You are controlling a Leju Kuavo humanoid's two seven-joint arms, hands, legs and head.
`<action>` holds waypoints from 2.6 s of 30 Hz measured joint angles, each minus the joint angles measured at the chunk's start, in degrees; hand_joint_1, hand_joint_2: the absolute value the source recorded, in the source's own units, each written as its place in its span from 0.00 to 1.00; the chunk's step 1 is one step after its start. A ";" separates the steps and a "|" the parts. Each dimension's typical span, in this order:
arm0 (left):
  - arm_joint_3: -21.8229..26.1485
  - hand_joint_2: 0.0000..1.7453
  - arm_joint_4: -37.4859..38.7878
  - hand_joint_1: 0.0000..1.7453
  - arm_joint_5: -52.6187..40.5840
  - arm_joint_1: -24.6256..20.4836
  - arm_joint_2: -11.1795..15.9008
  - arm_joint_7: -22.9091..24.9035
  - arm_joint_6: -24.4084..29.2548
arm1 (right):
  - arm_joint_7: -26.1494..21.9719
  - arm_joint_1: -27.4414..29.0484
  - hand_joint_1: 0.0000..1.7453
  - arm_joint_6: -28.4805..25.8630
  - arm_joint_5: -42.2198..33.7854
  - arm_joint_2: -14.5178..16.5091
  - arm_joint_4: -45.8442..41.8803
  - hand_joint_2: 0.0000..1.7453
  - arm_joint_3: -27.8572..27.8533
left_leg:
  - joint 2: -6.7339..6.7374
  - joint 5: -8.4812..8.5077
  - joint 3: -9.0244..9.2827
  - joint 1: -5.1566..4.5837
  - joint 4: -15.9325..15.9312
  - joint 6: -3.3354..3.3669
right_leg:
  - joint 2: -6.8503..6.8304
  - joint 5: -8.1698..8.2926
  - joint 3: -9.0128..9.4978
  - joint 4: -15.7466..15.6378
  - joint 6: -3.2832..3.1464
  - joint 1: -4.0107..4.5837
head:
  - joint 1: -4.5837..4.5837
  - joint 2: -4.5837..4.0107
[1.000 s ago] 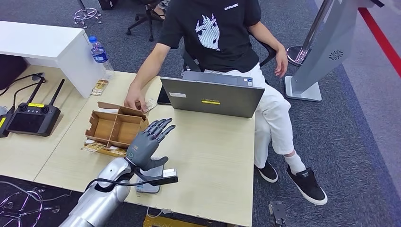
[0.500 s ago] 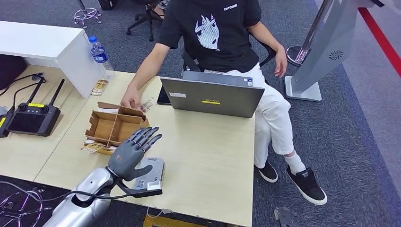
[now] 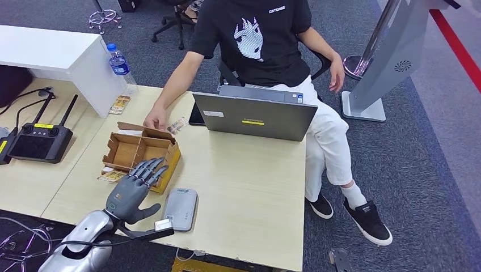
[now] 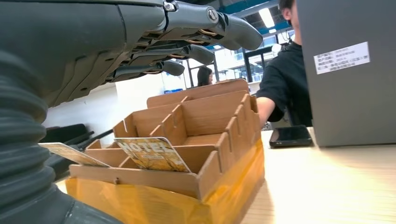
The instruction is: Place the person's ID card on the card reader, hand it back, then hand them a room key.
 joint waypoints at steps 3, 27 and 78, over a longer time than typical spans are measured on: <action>1.34 1.00 0.31 0.00 -0.95 0.06 -0.02 0.00 0.77 | 0.07 -0.01 0.00 0.00 0.58 0.00 0.00 1.00 0.00 | 0.00 0.00 0.00 0.00 0.00 0.00 | 0.00 0.00 0.00 0.00 0.00 0.00 | 0.00 0.00; 6.55 1.00 7.90 0.00 -5.77 -1.81 -2.63 1.16 4.79 | 0.84 -0.54 0.00 -0.17 2.83 0.00 0.00 1.00 -0.41 | 0.01 0.00 0.00 0.00 0.00 0.00 | 0.01 0.00 0.00 0.00 0.00 0.00 | -0.01 0.00; 13.14 1.00 -1.55 0.98 0.49 -7.35 -1.49 -3.13 8.78 | 1.96 -1.81 0.00 -0.95 7.58 0.16 0.00 1.00 -1.33 | -0.05 0.13 0.00 0.01 0.00 -0.04 | -0.03 0.07 0.00 0.02 -0.01 0.01 | 0.00 0.00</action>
